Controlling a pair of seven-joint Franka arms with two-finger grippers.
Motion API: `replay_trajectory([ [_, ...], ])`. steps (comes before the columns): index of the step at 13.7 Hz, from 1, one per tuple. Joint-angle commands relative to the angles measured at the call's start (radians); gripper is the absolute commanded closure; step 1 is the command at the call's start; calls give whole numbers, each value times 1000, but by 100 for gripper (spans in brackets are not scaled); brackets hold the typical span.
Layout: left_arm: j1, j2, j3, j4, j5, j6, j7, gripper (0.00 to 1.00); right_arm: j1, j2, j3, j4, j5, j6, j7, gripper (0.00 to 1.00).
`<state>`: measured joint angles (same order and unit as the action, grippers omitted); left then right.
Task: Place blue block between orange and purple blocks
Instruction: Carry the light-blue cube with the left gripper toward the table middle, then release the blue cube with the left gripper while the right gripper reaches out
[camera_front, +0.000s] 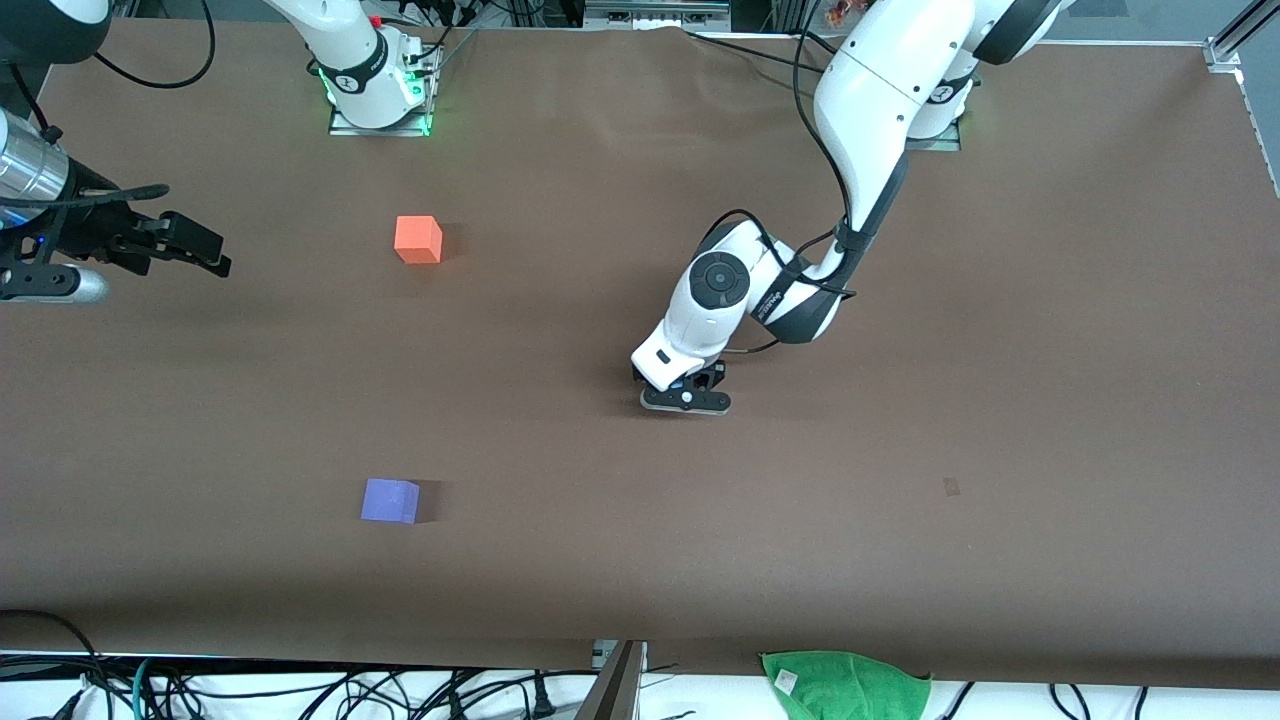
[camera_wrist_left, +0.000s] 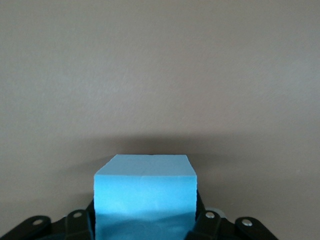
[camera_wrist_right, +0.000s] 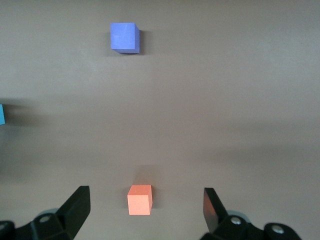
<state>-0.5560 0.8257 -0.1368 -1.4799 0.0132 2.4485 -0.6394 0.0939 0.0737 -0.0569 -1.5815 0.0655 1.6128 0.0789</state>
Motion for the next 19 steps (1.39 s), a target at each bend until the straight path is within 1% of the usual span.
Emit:
replay_trajectory([
  [1,-6,-17,16,151,-89,-222,-6,0,-14,5,5,15,10,1,-7,0],
  [2,-2,-45,22,186,-104,-306,-6,0,-13,9,5,17,11,1,-7,0],
  [3,16,-83,31,190,-102,-344,-5,0,-11,30,5,17,11,3,-7,0],
  [4,39,-129,37,178,-104,-353,-3,0,-11,56,6,21,11,-1,-16,0],
  [6,120,-215,48,152,-102,-420,0,0,0,64,11,18,11,-11,2,0],
  [8,220,-287,48,147,-101,-476,4,0,48,81,17,21,-9,-5,-2,0],
  [9,259,-324,48,142,-96,-518,9,0,70,104,17,21,-7,-4,4,0],
  [10,296,-371,48,124,-93,-578,24,0,96,156,17,23,-7,-1,5,0],
  [12,388,-466,48,93,-90,-720,129,0,153,285,17,32,2,3,8,0],
  [14,476,-537,49,72,-88,-848,304,0,202,302,19,55,8,36,13,0],
  [15,514,-568,49,53,-87,-879,367,0,254,317,19,64,8,54,31,0],
  [17,576,-617,52,32,-81,-920,438,0,355,365,19,95,8,103,268,0],
  [18,594,-635,57,33,-66,-962,467,0,403,401,19,122,13,155,357,0],
  [19,599,-658,62,33,-33,-994,490,0,435,446,19,147,36,200,424,0],
])
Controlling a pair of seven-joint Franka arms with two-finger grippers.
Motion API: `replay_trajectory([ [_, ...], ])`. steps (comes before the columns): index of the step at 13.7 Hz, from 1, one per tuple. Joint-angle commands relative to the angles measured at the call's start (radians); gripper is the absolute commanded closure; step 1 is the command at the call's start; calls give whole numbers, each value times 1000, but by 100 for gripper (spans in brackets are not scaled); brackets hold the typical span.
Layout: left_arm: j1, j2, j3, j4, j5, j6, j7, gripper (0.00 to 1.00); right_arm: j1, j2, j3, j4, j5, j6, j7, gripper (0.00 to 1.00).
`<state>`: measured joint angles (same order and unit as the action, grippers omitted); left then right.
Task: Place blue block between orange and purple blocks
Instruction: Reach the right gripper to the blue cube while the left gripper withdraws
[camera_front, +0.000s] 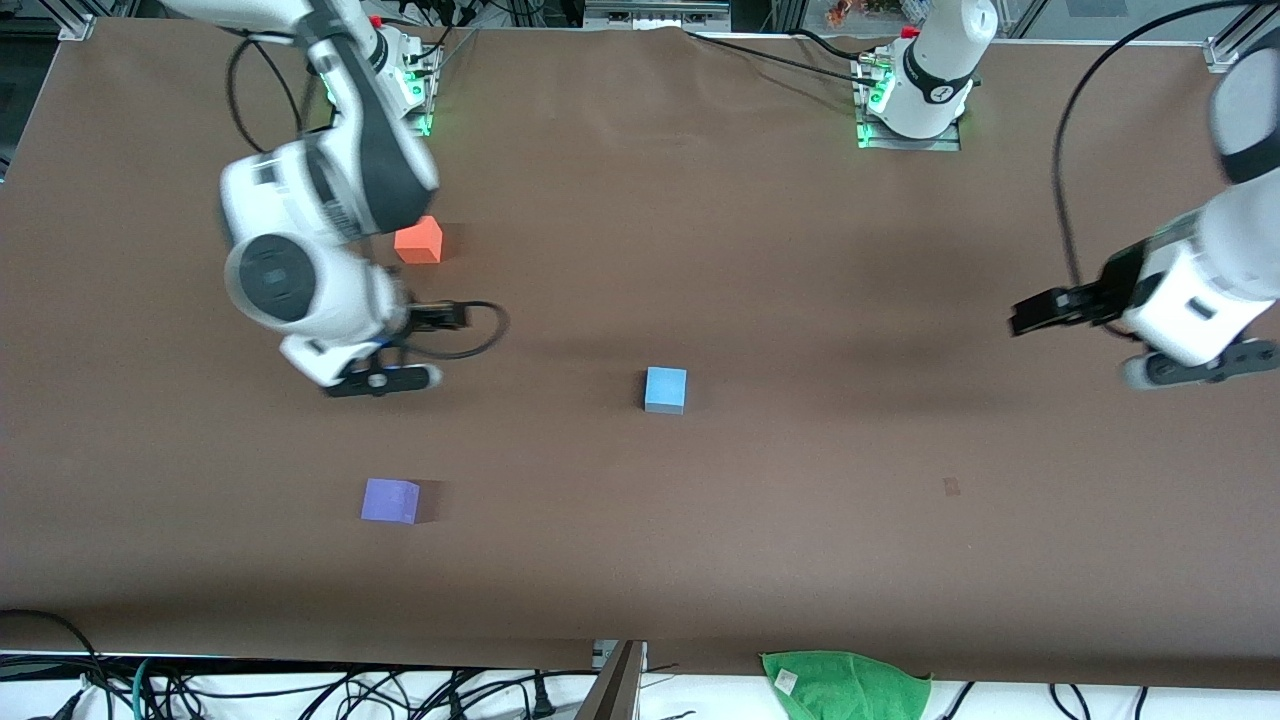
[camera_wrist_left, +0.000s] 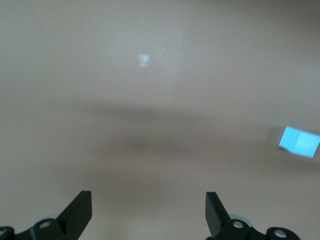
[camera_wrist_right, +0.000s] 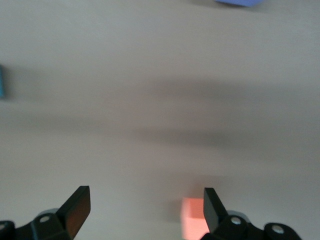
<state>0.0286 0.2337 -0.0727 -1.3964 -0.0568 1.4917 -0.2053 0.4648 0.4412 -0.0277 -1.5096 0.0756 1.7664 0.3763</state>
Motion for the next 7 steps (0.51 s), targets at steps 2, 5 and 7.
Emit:
replay_trajectory([
  [2,25,-100,19,-42,67,-70,143,0,122,181,-11,133,111,179,232,0],
  [5,40,-106,31,-53,66,-74,181,0,221,336,-12,227,119,379,421,0],
  [7,42,-99,30,-64,60,-74,178,0,287,402,-21,262,115,462,457,0],
])
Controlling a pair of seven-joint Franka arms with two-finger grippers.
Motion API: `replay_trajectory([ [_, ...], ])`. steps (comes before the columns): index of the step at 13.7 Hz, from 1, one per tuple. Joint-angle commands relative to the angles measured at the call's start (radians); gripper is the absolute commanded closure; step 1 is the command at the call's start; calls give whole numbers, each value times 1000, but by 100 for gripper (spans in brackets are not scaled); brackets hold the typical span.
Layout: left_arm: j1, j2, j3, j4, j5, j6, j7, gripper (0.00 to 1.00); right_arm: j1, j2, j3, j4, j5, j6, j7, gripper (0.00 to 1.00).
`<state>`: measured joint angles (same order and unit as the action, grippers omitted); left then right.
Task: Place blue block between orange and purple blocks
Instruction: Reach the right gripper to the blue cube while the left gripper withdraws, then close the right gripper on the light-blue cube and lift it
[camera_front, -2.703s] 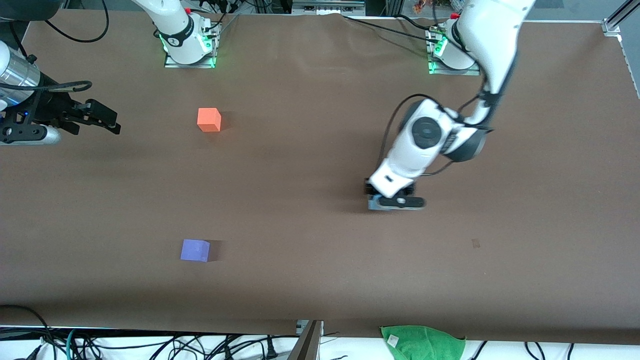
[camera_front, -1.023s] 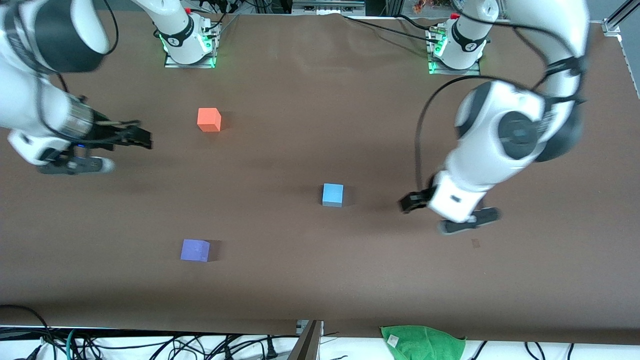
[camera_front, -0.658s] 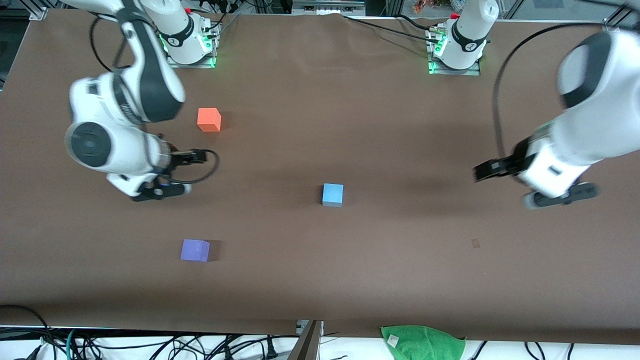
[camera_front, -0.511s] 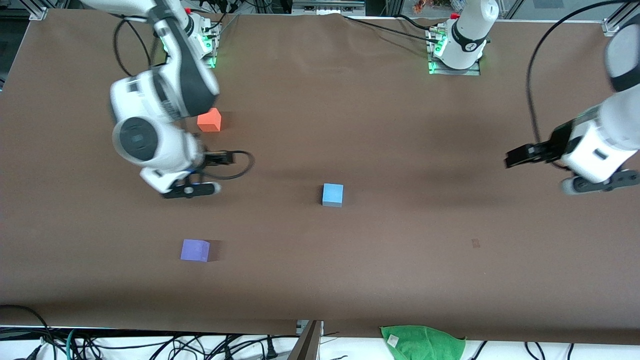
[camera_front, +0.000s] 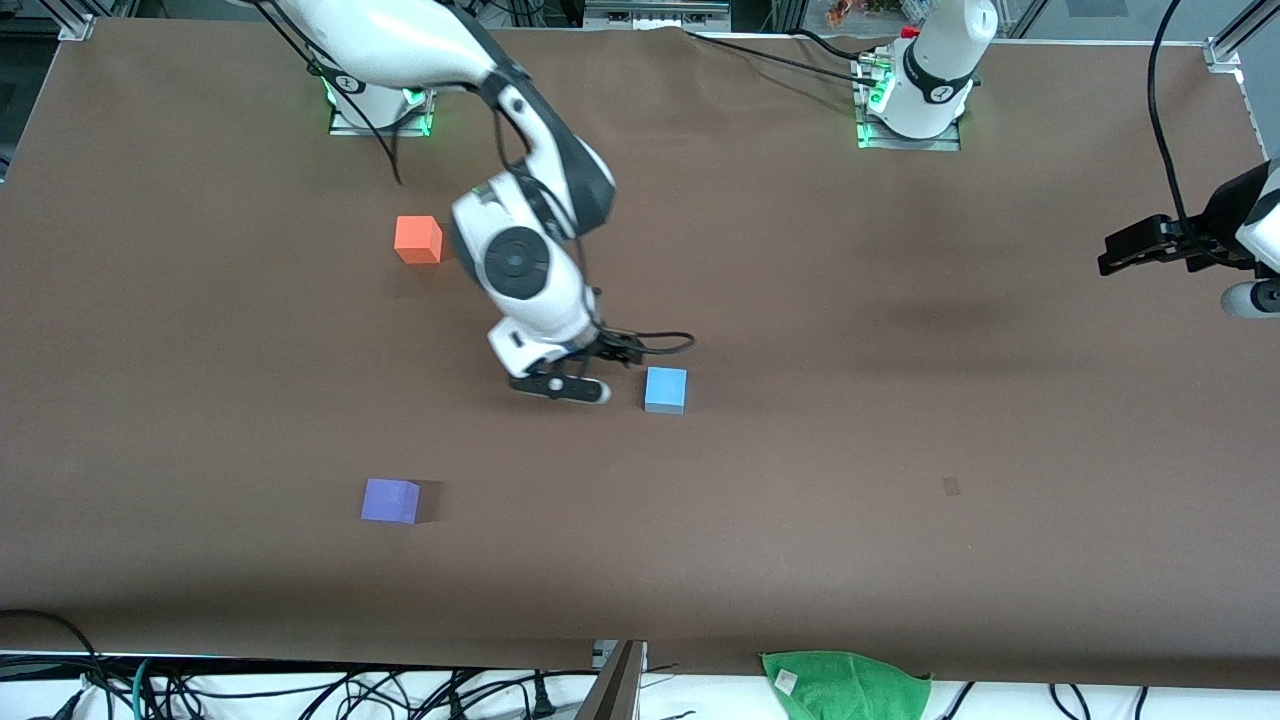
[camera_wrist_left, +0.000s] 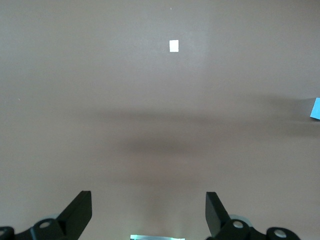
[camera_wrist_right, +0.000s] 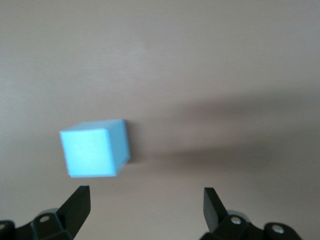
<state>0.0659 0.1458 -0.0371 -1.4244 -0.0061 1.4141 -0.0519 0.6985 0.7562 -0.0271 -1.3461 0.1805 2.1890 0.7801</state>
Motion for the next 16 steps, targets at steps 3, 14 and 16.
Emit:
replay_trajectory([
  [3,3,-3,-7,-33,1,2,29,0,76,126,-24,104,-36,119,67,0],
  [14,26,57,-9,30,-3,0,37,0,111,201,-25,104,-115,244,67,8],
  [16,18,58,-14,30,-3,2,34,0,111,196,-25,104,-115,239,65,33],
])
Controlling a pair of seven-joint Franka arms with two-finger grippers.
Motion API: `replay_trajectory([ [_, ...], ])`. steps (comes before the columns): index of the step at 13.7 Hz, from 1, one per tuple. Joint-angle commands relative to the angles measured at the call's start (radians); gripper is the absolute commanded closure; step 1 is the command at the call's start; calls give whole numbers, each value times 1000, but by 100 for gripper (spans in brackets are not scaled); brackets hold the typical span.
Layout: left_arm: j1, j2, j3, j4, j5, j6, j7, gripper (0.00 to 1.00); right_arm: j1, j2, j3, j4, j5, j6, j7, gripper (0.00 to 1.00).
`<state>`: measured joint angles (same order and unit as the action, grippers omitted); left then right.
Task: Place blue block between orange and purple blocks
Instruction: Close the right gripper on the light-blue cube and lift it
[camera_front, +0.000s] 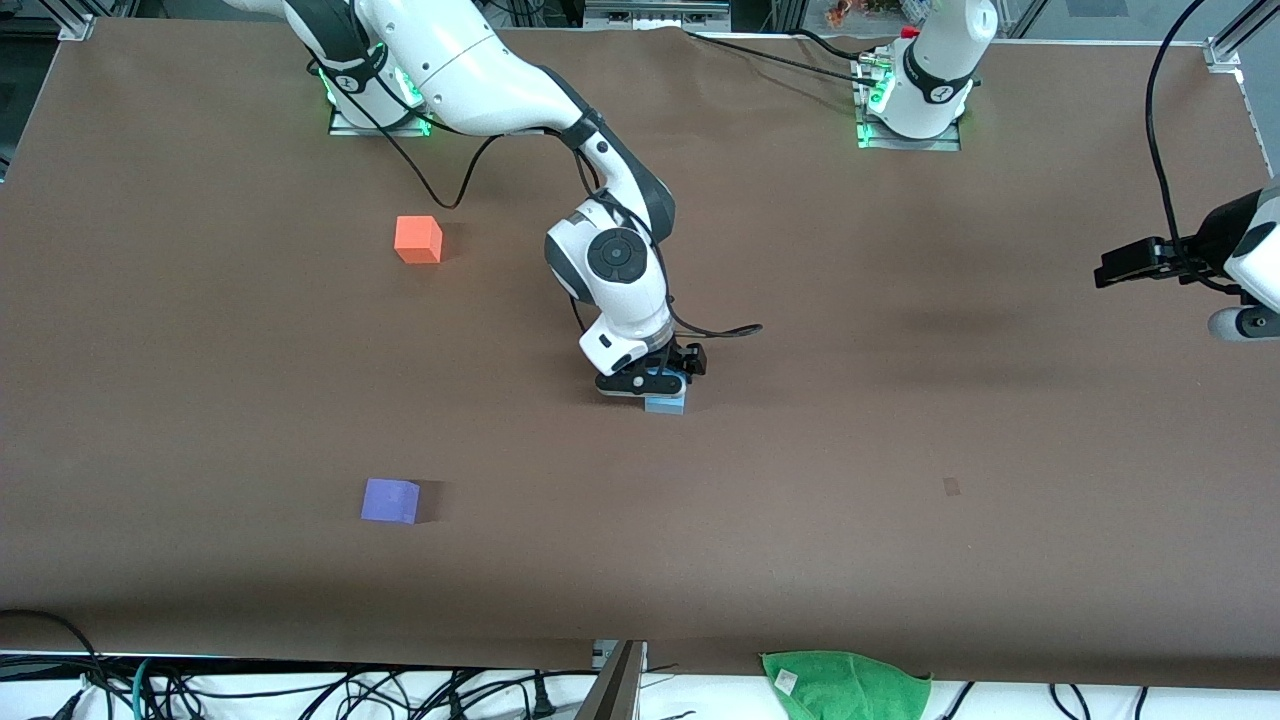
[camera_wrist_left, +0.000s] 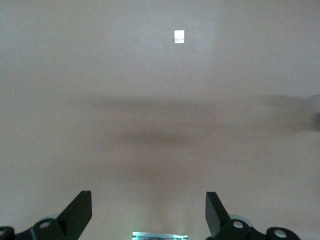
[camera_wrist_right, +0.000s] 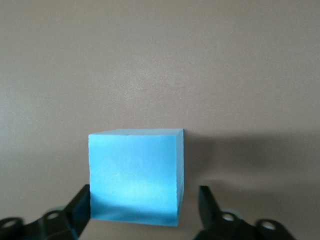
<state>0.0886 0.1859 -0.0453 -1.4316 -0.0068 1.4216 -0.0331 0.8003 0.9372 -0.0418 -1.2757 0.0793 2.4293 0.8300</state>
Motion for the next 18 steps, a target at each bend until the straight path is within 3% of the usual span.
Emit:
replay_trajectory([
  [1,-4,18,-5,42,-2,-6,15,0,7,9,-13,33,-13,-6,9,49],
  [3,-4,20,-5,43,-2,-6,15,0,-1,-4,-20,33,-10,-16,1,76],
  [9,-4,20,-7,45,-2,-6,16,0,-137,-174,-18,-17,17,-289,-162,79],
  [15,-6,20,-7,45,-1,-6,18,0,-383,-475,-21,-454,157,-296,-588,79],
  [18,-6,20,-7,45,-1,-6,18,0,-424,-573,-41,-702,157,-157,-672,79],
])
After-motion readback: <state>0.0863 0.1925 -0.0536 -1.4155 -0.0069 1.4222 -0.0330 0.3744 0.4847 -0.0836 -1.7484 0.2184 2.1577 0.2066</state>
